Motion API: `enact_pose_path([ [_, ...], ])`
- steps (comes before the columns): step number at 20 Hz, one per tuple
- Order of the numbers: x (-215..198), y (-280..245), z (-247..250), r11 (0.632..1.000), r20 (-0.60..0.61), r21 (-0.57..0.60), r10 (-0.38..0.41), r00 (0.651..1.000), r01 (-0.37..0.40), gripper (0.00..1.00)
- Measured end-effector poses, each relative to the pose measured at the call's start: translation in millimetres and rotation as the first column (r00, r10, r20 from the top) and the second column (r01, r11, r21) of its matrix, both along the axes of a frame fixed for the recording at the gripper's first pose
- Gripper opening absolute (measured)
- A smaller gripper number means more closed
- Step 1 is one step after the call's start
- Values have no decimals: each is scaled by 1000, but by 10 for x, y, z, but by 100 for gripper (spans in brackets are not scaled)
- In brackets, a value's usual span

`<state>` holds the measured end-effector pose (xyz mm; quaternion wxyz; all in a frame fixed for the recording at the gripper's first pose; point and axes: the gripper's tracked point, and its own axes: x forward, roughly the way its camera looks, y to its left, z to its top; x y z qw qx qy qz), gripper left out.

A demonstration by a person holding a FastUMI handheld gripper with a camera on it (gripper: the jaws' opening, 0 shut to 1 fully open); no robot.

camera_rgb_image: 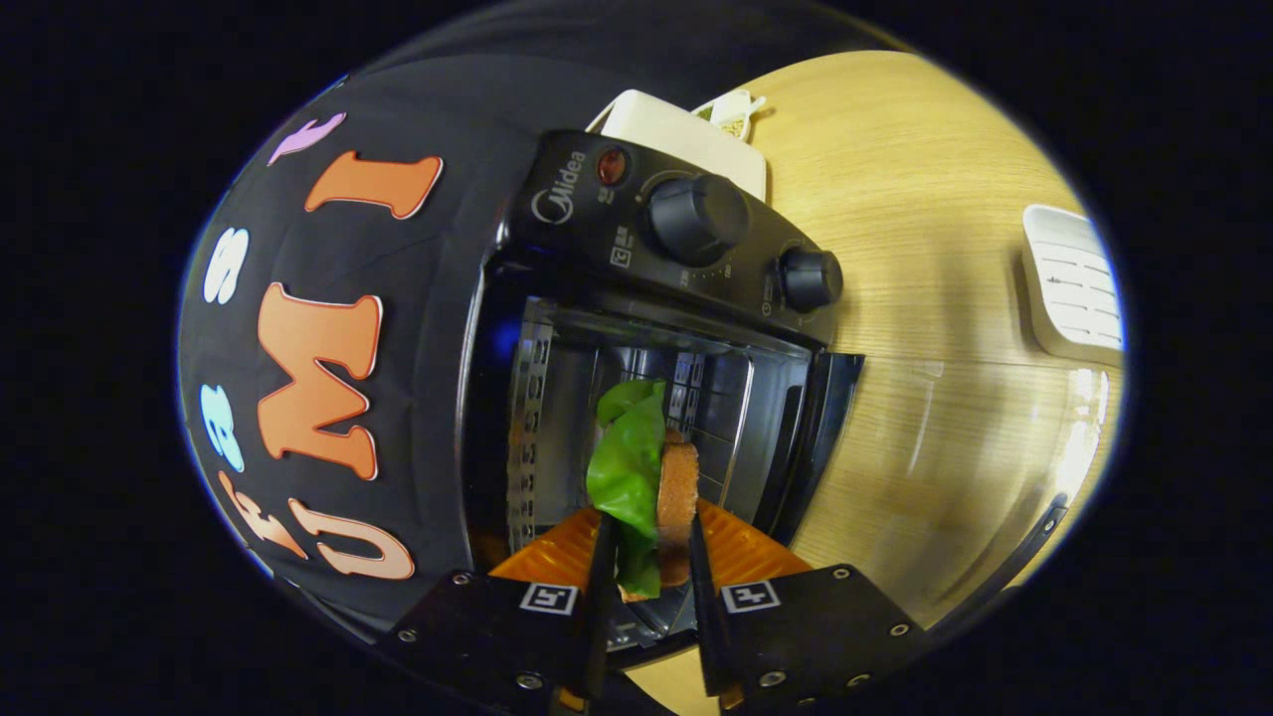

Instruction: Open the toaster oven, put the food inside, and close the toaster oven door.

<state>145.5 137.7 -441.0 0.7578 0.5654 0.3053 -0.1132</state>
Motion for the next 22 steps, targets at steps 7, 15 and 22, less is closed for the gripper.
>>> enact_pose_path([
  [7, -184, 102, -113, 998, -60, -8, 61, 996, -62, 85],
  [15, -558, -55, 283, 991, 8, -76, 108, 994, -107, 98],
  [22, -1033, -47, 1045, 890, 131, -330, 373, 919, -314, 98],
])
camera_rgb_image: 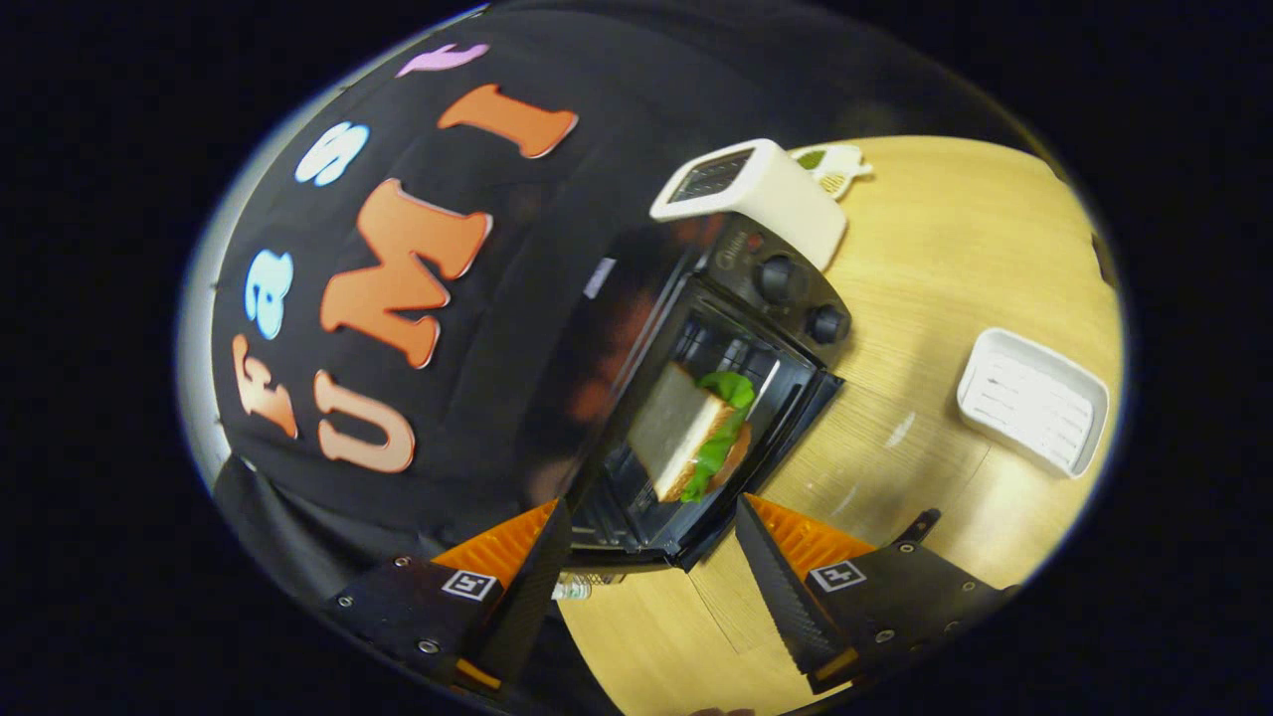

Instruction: Open the toaster oven, put the food inside, and close the toaster oven door.

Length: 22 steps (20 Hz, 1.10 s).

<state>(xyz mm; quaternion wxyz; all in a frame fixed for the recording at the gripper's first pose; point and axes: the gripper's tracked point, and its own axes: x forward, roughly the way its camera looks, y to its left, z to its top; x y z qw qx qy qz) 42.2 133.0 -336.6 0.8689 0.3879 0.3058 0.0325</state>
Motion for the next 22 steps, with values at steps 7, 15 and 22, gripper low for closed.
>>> enact_pose_path([
  [7, -556, -166, 172, 864, 41, -463, 245, 969, -199, 98],
  [15, -1080, -332, -555, 657, -188, -639, 372, 909, -400, 99],
  [22, -1302, -387, -1435, 582, -395, -606, 373, 840, -543, 100],
])
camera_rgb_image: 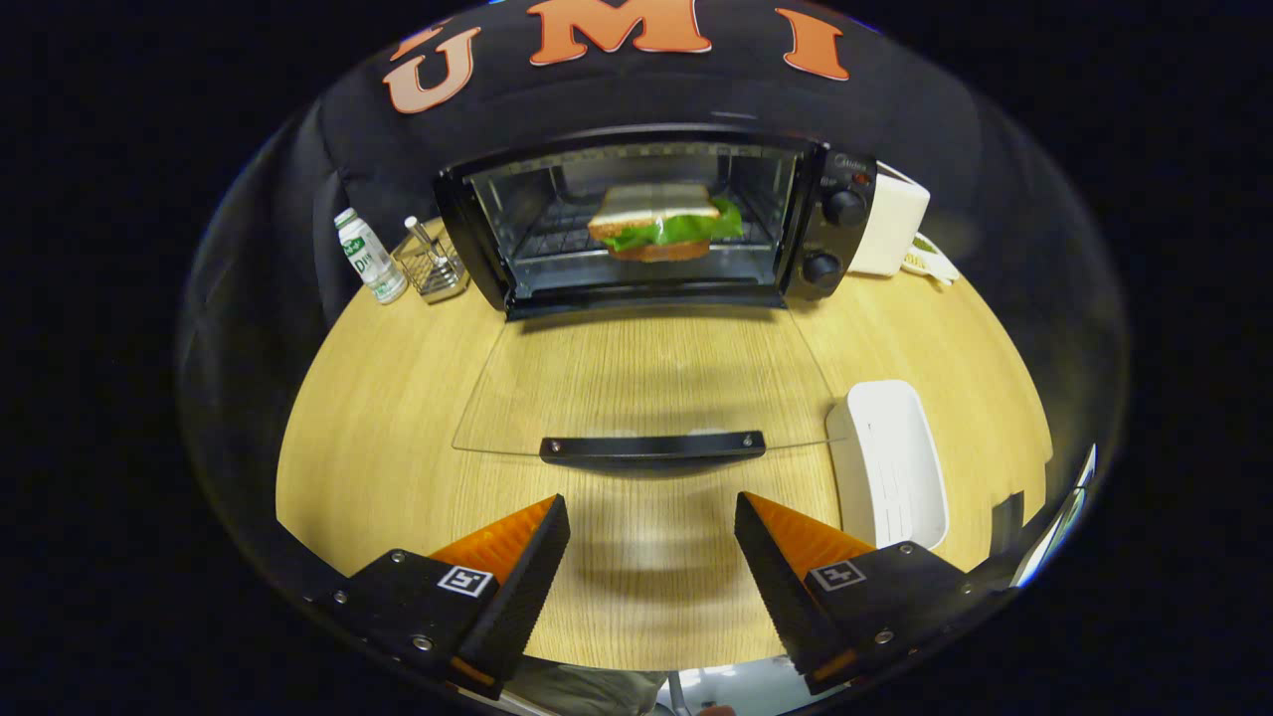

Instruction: Open the toaster oven, put the food inside, and close the toaster oven door.

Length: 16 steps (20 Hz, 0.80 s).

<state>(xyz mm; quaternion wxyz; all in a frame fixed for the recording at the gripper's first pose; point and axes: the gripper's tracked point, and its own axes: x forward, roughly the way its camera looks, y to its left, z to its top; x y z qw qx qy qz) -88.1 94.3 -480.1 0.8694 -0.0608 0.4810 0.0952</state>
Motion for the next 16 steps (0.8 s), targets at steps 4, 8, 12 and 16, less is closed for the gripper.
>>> enact_pose_path([
  [4, 64, -15, -232, 999, -35, -48, 2, 999, -4, 99],
  [8, 181, -5, -355, 996, -35, -82, 21, 999, -24, 100],
  [12, 239, 55, -286, 999, -40, -48, 12, 999, -14, 100],
  [16, 274, 7, -42, 1000, -24, -8, 10, 1000, -10, 100],
])
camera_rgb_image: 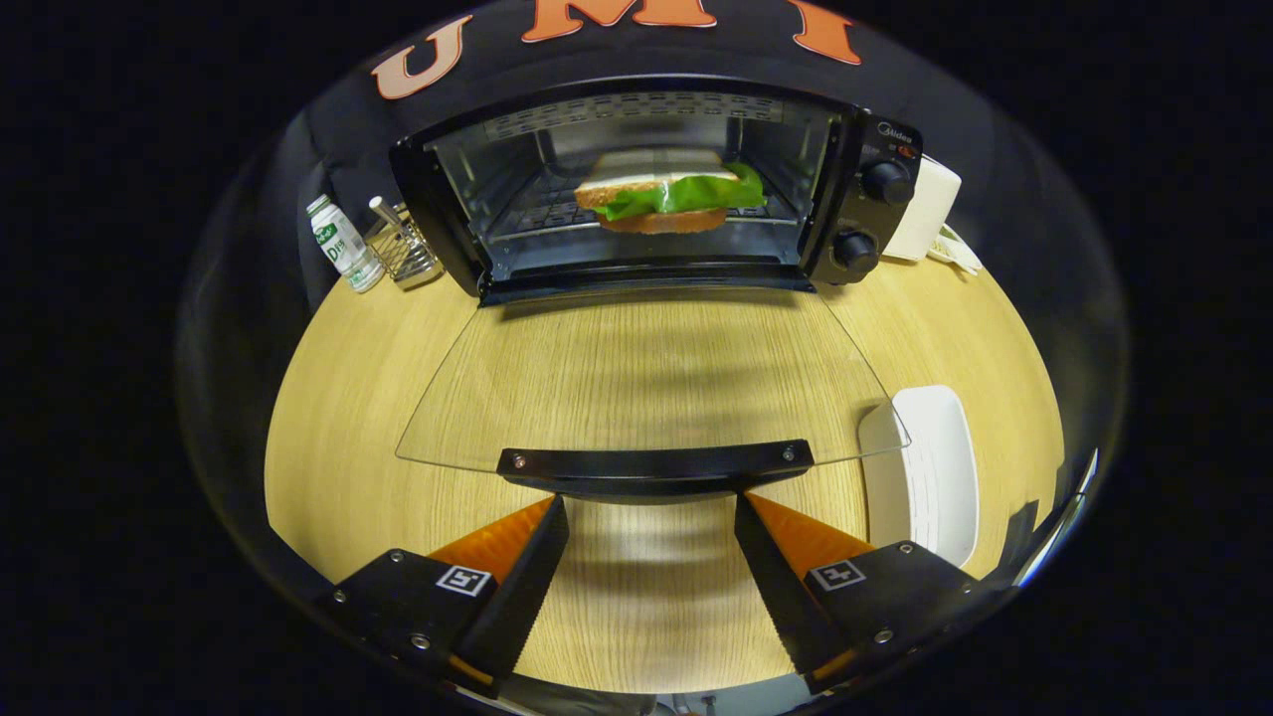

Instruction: Open the toaster oven, put the food inside, and close the toaster oven door.

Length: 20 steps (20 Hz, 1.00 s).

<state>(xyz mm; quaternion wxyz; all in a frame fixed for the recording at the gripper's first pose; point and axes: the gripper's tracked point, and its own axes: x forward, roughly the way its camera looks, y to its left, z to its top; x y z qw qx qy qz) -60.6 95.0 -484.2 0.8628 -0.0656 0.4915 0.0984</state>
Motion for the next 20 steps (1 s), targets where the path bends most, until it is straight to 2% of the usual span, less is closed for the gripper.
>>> enact_pose_path([
  [7, 236, 101, 519, 1000, 94, -5, 24, 995, -24, 100],
  [10, 404, 262, 721, 999, 131, 47, 20, 991, -26, 100],
  [20, 1001, 424, 969, 998, 222, 55, 4, 975, -17, 100],
])
